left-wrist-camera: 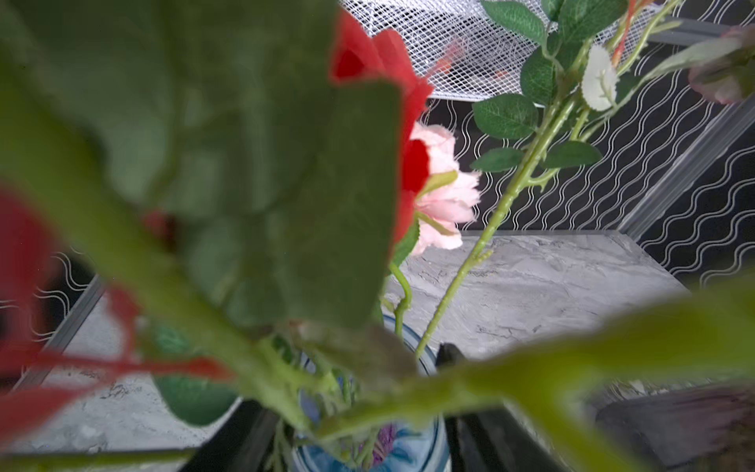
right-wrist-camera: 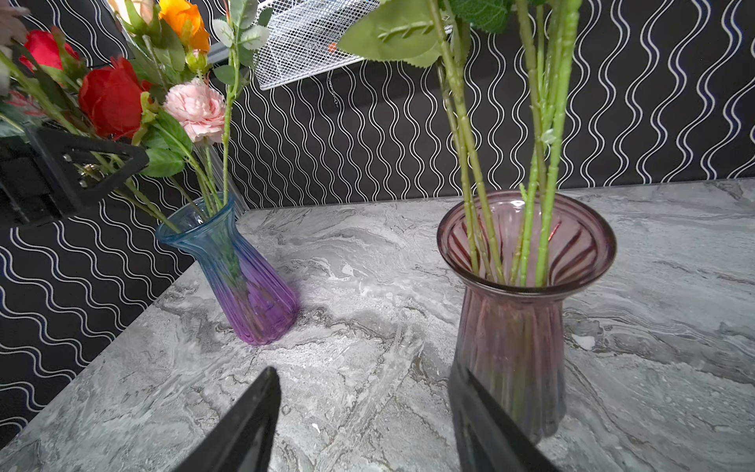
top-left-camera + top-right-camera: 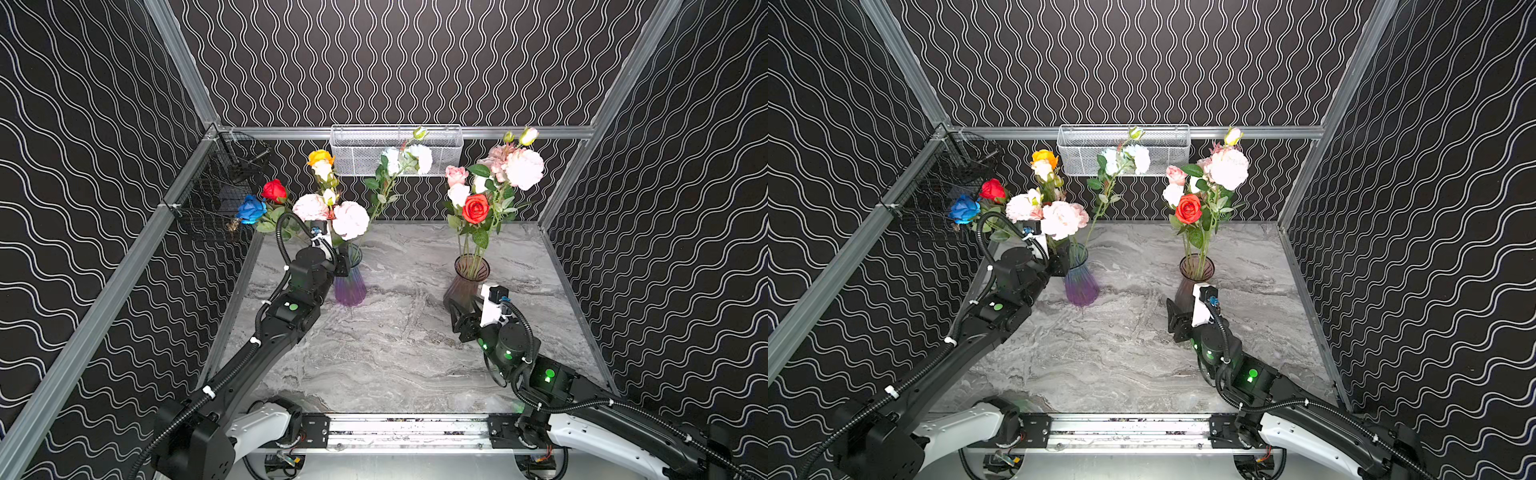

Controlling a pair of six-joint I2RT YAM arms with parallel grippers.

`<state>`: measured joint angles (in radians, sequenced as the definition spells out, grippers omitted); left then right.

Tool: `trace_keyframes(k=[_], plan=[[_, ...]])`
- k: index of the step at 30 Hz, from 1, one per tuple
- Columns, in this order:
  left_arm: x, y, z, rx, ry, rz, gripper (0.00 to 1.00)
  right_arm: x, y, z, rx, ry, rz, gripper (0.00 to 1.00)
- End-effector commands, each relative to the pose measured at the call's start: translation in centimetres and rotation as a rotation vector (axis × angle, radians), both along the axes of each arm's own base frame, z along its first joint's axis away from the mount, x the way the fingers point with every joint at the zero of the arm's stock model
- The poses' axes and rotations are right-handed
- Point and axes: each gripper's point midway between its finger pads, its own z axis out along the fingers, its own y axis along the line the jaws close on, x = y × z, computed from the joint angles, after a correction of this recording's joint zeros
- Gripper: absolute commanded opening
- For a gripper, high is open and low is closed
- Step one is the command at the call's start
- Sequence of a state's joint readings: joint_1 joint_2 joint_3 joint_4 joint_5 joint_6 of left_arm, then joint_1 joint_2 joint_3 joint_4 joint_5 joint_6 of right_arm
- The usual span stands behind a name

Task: Arrange the flowers into the vase
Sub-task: 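Lower the pink rose stem into the blue-purple vase with the left gripper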

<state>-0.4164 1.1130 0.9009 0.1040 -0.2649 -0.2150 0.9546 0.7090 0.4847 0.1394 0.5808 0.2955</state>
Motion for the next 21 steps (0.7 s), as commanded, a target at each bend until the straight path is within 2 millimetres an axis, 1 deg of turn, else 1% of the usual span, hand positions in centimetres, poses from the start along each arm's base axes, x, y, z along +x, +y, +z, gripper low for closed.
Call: trace_keyframes(k=[1,3,8,10,13,16,21], plan=[[-0.5,0.0,0.6,-0.038,0.003,-0.001,0.51,0.0,0.2,0.5,0.024,-0.008,0.005,0.66],[-0.7,-0.2,0.7,-0.042,0.019,-0.009,0.50,0.0,0.1,0.6,0.030,-0.012,0.004,0.66],[-0.8,-0.6,-0.6,-0.028,0.086,-0.028,0.61,0.0,0.2,0.5,0.024,-0.008,0.005,0.67],[-1.1,-0.3,-0.8,-0.025,0.097,-0.020,0.64,0.0,0.2,0.5,0.025,-0.006,0.008,0.67],[-1.7,0.2,-0.7,-0.023,0.107,0.000,0.70,0.0,0.3,0.5,0.021,-0.004,0.011,0.67],[-2.2,0.3,-0.6,-0.014,0.134,-0.010,0.75,0.0,0.4,0.5,0.021,-0.004,0.013,0.67],[-3.4,0.3,-0.5,-0.011,0.189,-0.030,0.77,0.1,0.4,0.6,0.021,-0.002,0.011,0.67]])
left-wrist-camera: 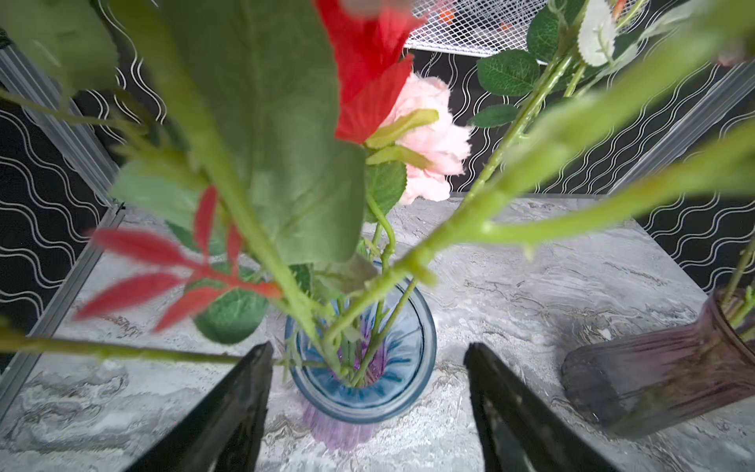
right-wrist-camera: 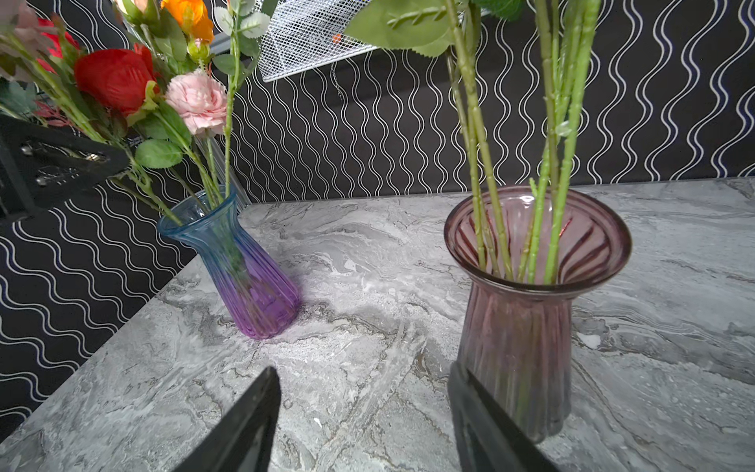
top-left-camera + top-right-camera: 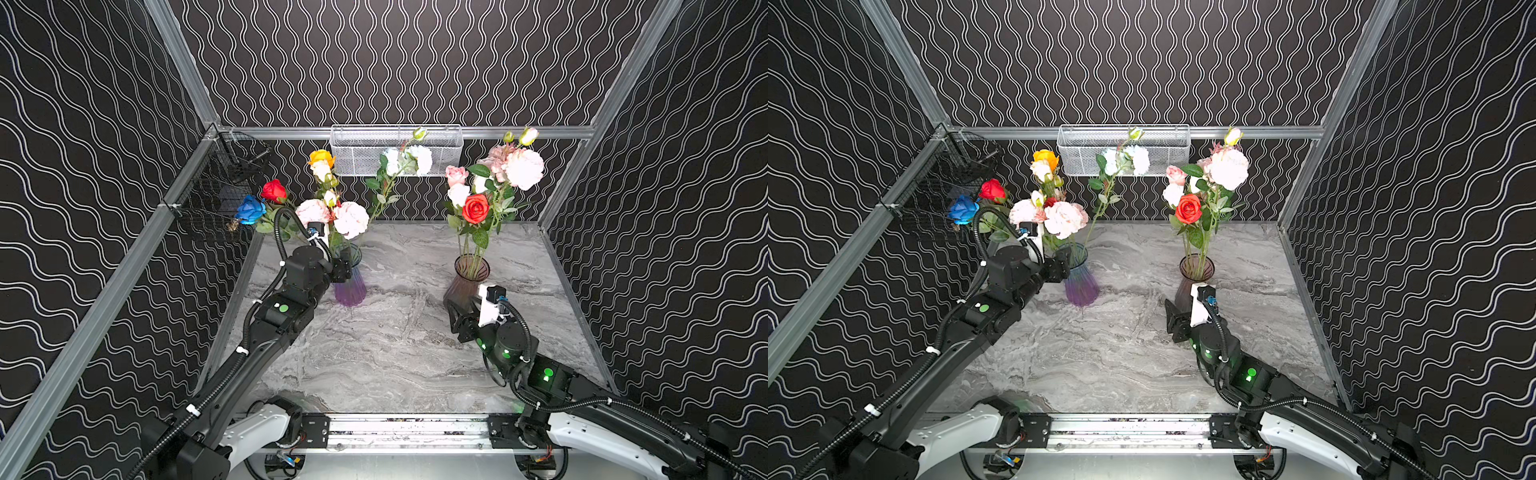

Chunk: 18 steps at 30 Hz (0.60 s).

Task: Arrange the flowers into the vase
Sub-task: 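Lower the pink rose stem into the blue-purple vase with the left gripper, then open the left gripper and pull it back from the vase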

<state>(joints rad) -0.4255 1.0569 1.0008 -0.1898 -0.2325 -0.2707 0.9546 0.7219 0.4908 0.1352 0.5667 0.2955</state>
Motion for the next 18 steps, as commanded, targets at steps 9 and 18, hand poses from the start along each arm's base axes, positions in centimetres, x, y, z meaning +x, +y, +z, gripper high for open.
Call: trace_keyframes(k=[9,18], plan=[[-4.4,-0.2,-1.4,0.002,0.138,-0.104,0.76,0.1,0.2,1.2,0.028,-0.012,0.003,0.67],[-6.9,0.2,-1.1,0.026,0.177,-0.151,0.77,0.0,0.0,1.6,0.034,-0.016,-0.001,0.67]])
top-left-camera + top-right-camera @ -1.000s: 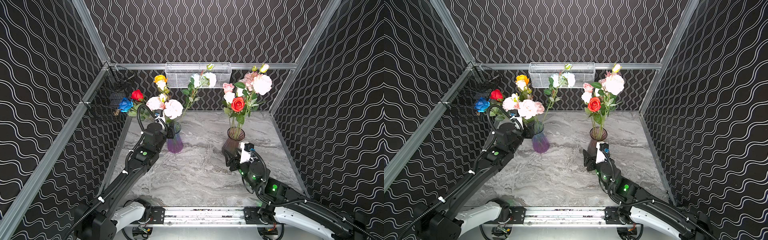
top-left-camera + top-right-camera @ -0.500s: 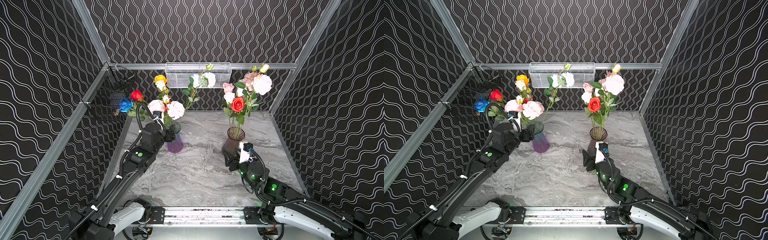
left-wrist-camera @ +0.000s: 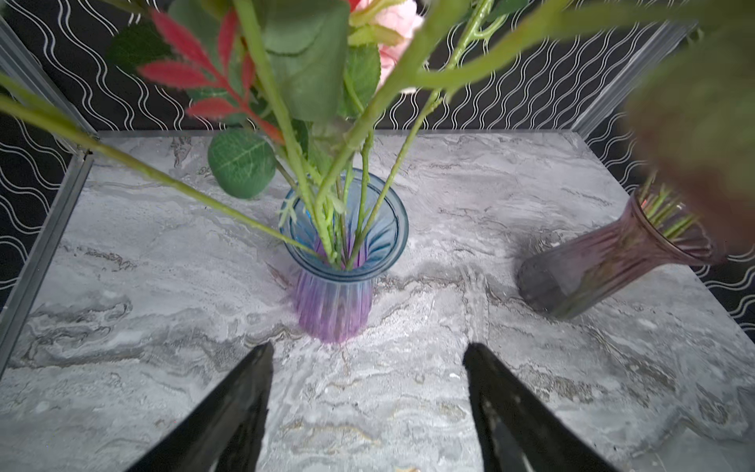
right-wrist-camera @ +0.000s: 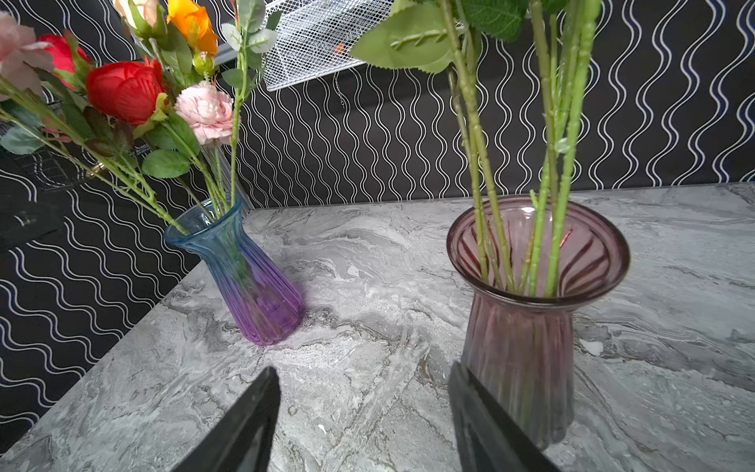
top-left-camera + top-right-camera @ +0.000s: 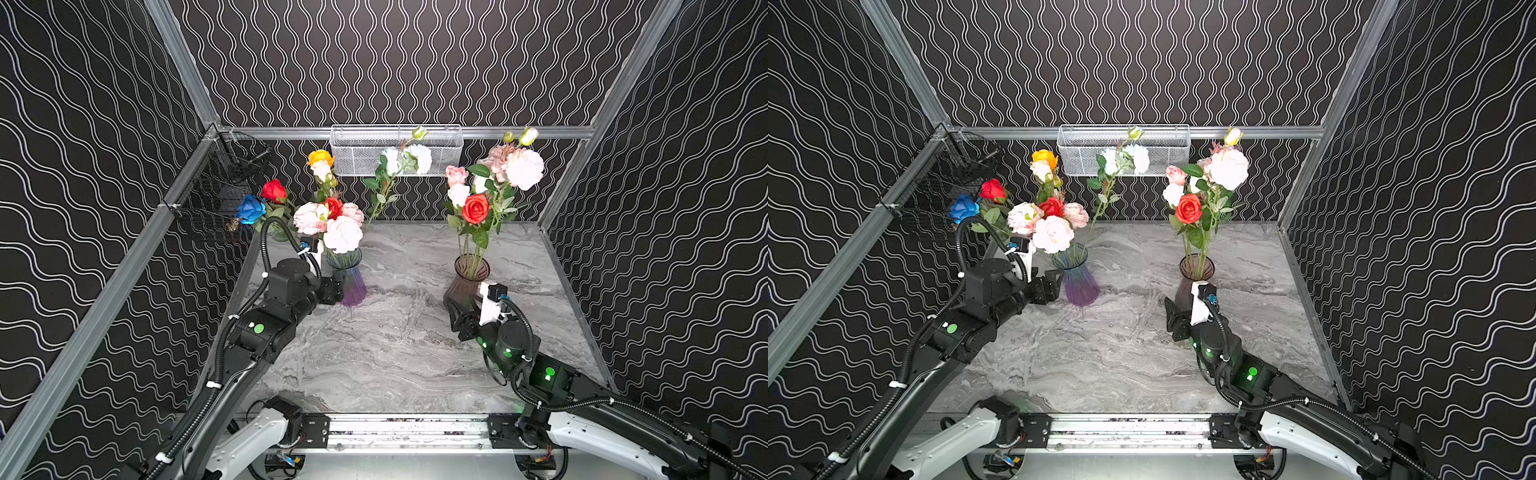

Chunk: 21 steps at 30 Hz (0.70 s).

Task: Arrange the flowers into the vase
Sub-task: 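Open the left gripper and pull it back from the vase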

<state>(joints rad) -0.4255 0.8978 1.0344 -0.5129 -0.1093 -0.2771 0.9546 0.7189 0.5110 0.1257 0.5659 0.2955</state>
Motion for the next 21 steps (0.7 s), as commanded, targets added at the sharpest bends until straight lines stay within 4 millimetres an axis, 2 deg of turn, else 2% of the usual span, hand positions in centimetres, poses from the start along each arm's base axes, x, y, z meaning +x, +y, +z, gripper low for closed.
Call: trace_keyframes(k=[1,8,14,21], plan=[[-1.0,-0.3,-0.5,0.023,0.051,-0.044,0.77,0.0,-0.1,0.8,0.023,-0.009,-0.003,0.67],[-2.8,0.7,-1.0,0.014,0.084,-0.023,0.76,-0.1,-0.1,1.1,0.031,-0.013,0.001,0.67],[-4.0,1.7,-1.6,0.011,0.132,0.020,0.72,-0.2,0.0,1.1,0.030,-0.011,0.009,0.67],[-5.1,2.7,-3.1,0.020,0.192,0.065,0.70,-0.3,-0.2,1.2,0.038,-0.015,0.006,0.67]])
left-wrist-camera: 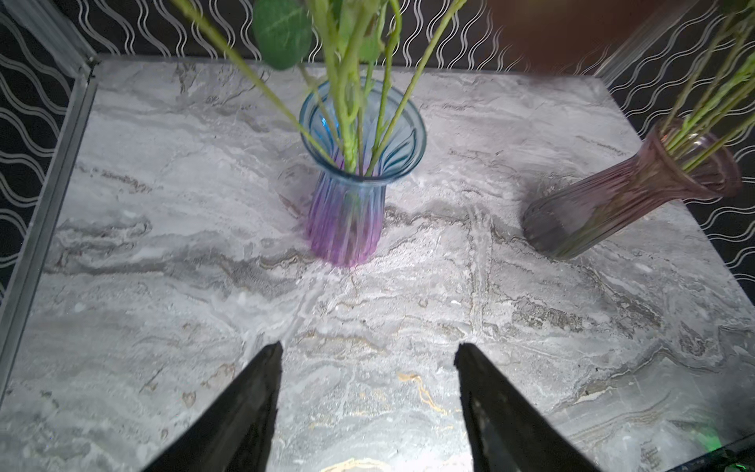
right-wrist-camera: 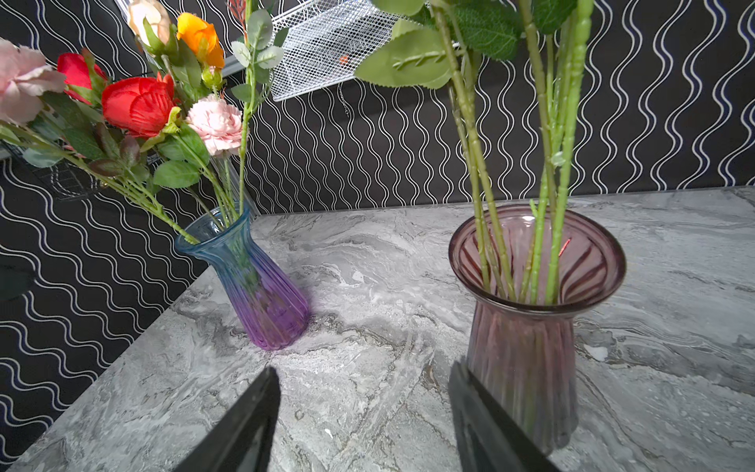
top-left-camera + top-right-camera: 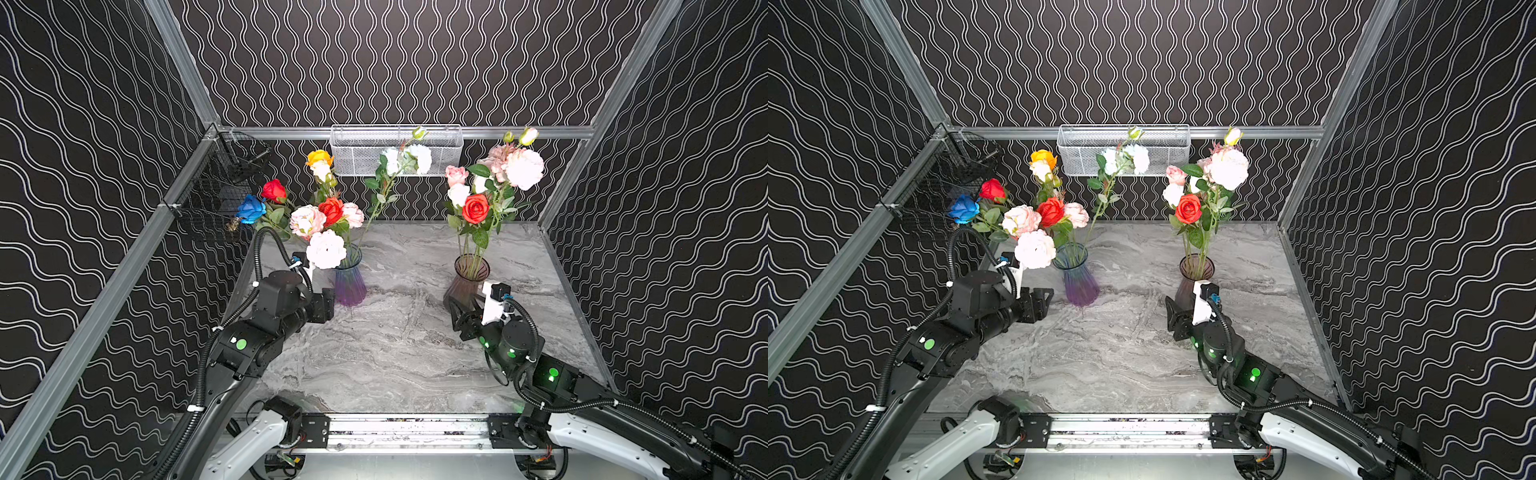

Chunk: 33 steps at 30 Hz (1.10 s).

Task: Arrange the flowers into the vase
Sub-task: 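Open the left gripper and pull it back from the vase, then move left gripper to blue-purple vase base while right gripper reaches mauve vase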

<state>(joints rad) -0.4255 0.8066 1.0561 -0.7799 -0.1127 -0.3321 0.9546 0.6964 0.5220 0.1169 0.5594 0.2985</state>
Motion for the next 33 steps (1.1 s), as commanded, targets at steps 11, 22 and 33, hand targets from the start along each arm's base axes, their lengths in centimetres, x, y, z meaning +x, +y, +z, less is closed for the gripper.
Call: trace_keyframes(k=[11,22,33], plan=[[-1.1,0.8,-1.7,-0.014,0.068,0.052,0.68,-0.1,-0.3,0.3,0.020,-0.006,-0.003,0.67],[-2.9,1.7,-3.7,-0.057,0.111,0.102,0.62,-0.1,-0.1,0.1,0.018,-0.001,0.001,0.67],[-3.4,1.7,-4.4,-0.082,0.123,0.111,0.60,-0.2,-0.2,0.3,0.022,-0.003,-0.001,0.67]])
